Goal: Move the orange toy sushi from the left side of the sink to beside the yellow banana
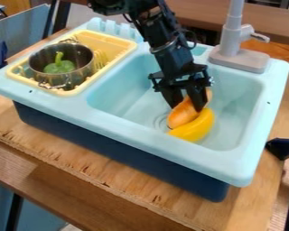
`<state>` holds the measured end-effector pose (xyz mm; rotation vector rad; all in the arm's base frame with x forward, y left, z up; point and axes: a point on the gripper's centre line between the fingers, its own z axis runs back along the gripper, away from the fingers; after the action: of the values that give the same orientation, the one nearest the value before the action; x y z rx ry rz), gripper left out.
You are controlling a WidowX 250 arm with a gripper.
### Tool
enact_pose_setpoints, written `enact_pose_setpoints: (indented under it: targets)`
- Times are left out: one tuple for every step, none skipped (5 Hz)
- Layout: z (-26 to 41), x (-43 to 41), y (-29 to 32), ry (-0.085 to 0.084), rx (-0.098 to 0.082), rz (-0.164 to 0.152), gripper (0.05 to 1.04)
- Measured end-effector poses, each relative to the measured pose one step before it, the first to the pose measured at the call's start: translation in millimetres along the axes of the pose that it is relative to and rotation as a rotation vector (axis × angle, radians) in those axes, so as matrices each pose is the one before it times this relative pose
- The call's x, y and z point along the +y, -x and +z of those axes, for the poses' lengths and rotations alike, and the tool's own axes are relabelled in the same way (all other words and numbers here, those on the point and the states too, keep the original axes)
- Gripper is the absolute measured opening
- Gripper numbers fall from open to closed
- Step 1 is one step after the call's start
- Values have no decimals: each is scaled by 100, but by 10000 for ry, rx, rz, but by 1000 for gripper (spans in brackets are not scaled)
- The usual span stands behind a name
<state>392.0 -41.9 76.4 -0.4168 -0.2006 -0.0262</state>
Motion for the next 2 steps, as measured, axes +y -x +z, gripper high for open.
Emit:
enact_pose_setpoints:
  targets:
    - [54, 299, 621, -166, 339, 60, 635]
    - [1908, 1601, 1619, -619, -277, 678, 918]
